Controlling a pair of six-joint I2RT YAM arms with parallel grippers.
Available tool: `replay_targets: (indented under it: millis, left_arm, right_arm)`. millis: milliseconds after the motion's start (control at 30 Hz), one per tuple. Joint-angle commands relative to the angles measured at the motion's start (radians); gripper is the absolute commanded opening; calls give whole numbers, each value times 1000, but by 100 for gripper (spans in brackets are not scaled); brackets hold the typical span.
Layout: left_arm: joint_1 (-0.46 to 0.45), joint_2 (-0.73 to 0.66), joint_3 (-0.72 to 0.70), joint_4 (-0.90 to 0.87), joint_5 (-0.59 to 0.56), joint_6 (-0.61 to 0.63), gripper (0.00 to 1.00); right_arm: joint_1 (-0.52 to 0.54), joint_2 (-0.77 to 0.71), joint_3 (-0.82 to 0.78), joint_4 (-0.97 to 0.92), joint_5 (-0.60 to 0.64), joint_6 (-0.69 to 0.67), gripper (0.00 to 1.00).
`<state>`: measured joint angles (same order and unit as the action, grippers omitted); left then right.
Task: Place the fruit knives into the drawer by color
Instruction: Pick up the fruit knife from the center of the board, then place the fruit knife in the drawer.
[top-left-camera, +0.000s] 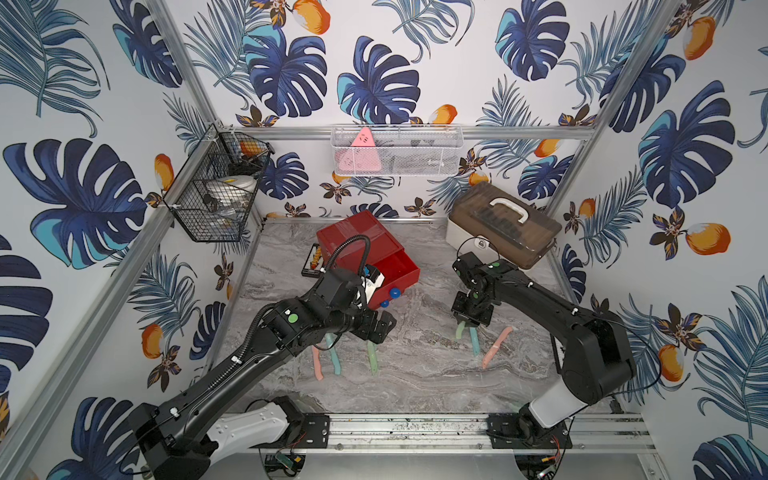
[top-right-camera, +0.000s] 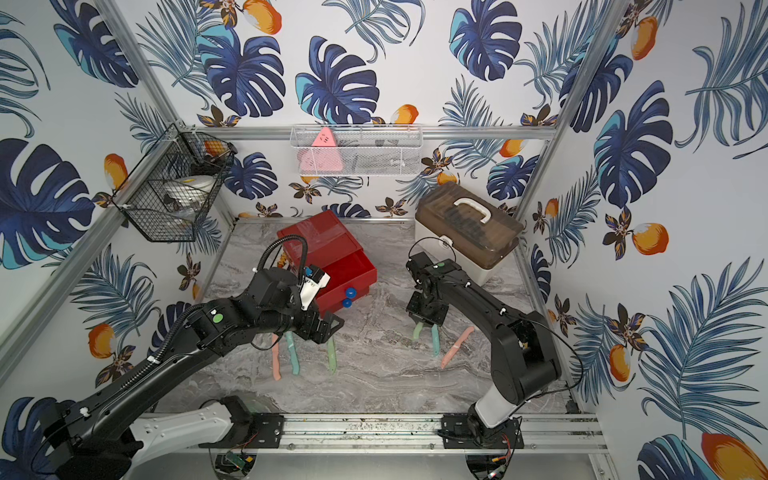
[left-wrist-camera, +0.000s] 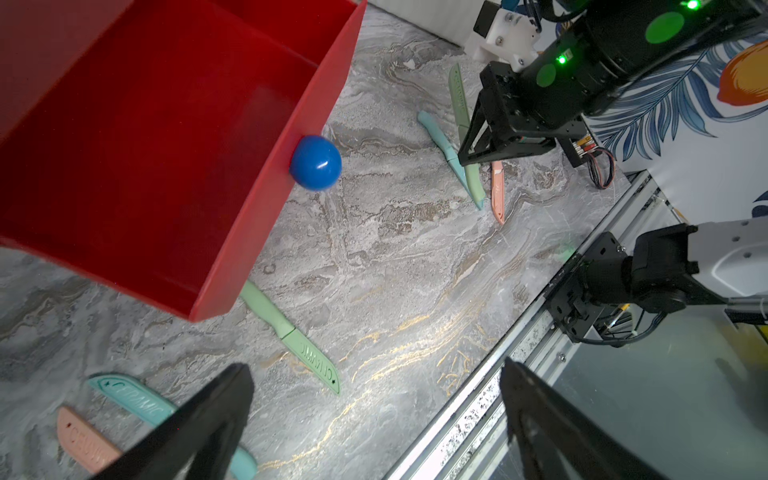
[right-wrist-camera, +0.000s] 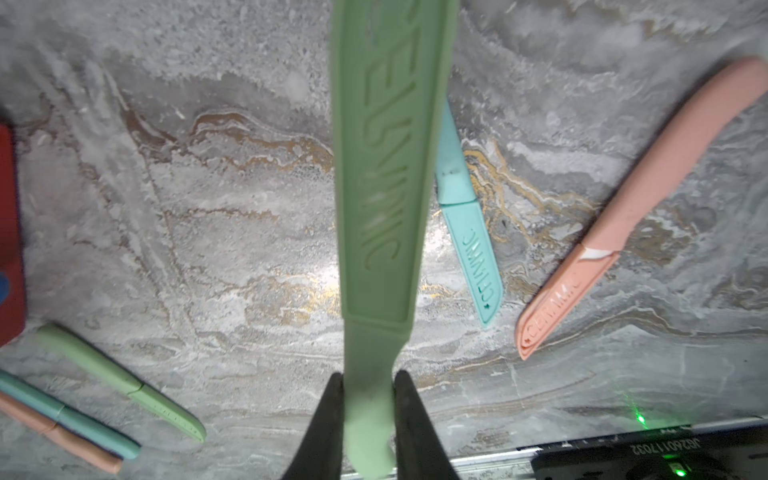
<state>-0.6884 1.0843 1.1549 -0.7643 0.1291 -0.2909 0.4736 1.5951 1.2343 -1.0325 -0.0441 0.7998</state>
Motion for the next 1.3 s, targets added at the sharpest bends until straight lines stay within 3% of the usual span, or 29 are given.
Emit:
replay_targets:
  millis: [0, 433, 633, 733, 1267]
  left_arm:
    - [0, 23, 40, 25, 12, 28, 99]
    - [7, 118, 176, 4, -23, 103, 99]
    - [81, 139, 239, -1, -3, 130, 99]
    - [153, 146, 261, 0, 34, 140, 99]
    - [211, 142, 264, 28, 38, 133, 99]
  right_arm:
    - [7, -49, 15, -72, -14, -22, 10]
    - [46, -121, 156, -178, -84, 14, 10]
    - [80, -99, 261, -181, -136, 66, 10]
    - [96, -65, 347, -198, -152, 103, 10]
    - [241, 266, 829, -91, -326, 353, 10]
